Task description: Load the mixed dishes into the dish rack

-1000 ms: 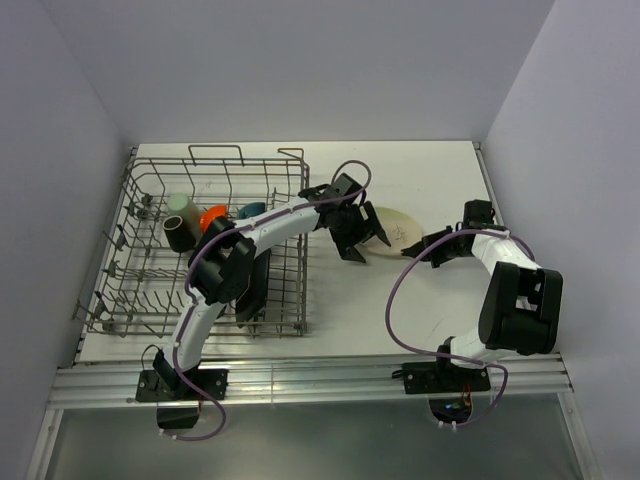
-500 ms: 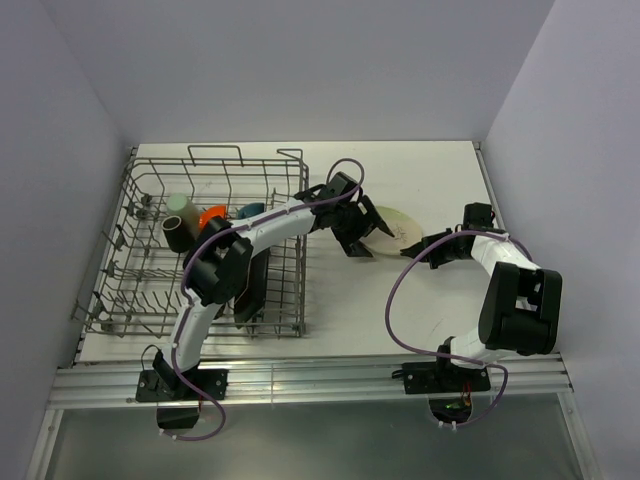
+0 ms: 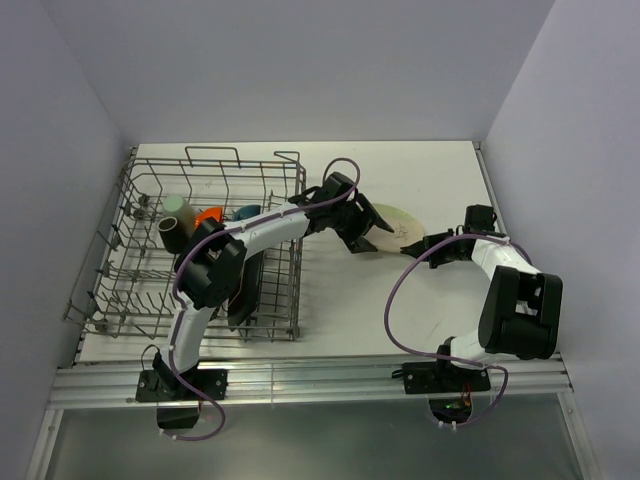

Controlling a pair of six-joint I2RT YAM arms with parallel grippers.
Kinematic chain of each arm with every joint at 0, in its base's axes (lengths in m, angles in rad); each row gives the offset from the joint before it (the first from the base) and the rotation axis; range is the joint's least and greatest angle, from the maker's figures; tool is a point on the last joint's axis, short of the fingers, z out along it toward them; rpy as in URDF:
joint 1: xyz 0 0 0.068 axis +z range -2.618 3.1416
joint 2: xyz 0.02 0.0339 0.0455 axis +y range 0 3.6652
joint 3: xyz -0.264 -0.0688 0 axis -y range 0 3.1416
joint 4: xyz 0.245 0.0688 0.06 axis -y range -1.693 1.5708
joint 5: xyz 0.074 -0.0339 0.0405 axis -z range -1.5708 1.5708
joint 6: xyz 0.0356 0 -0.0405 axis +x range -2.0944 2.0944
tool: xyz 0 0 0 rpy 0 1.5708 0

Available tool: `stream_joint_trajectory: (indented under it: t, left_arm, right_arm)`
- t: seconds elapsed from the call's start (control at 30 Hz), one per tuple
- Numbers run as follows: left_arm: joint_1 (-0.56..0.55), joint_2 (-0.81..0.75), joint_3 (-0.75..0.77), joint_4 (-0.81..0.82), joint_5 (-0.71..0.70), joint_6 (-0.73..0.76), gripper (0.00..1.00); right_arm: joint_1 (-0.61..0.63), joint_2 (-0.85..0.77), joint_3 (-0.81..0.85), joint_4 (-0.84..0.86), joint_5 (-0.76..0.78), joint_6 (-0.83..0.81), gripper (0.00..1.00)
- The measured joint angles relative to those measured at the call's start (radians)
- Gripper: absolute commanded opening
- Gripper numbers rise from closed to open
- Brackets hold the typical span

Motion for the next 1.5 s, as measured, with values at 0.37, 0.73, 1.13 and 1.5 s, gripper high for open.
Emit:
stream_joint_trajectory:
  t: [0.37, 0.73, 1.13, 1.5]
  left_arm:
    - [-0.001, 0.018, 0.023, -0.01, -0.012, 0.008, 0.74]
    - [-0.006, -0.019, -0.04, 0.028, -0.047, 0.006, 0.76]
    - [-0.013, 0.089, 0.069, -0.028, -0.059, 0.015, 0.77]
    - [-0.015, 0.176, 0.058, 0.036, -0.053, -0.019, 0.73]
  right_arm:
    - [-0.003, -0.011, 0.0, 0.01, 0.005, 0.014, 0.0]
    - [-0.003, -0.013, 0.0, 0.007, -0.005, 0.032, 0.0]
    - [-0.003, -0.013, 0.0, 0.014, -0.011, 0.052, 0.0]
    - [-0.002, -0.013, -0.023, 0.033, 0.01, 0.065, 0.0]
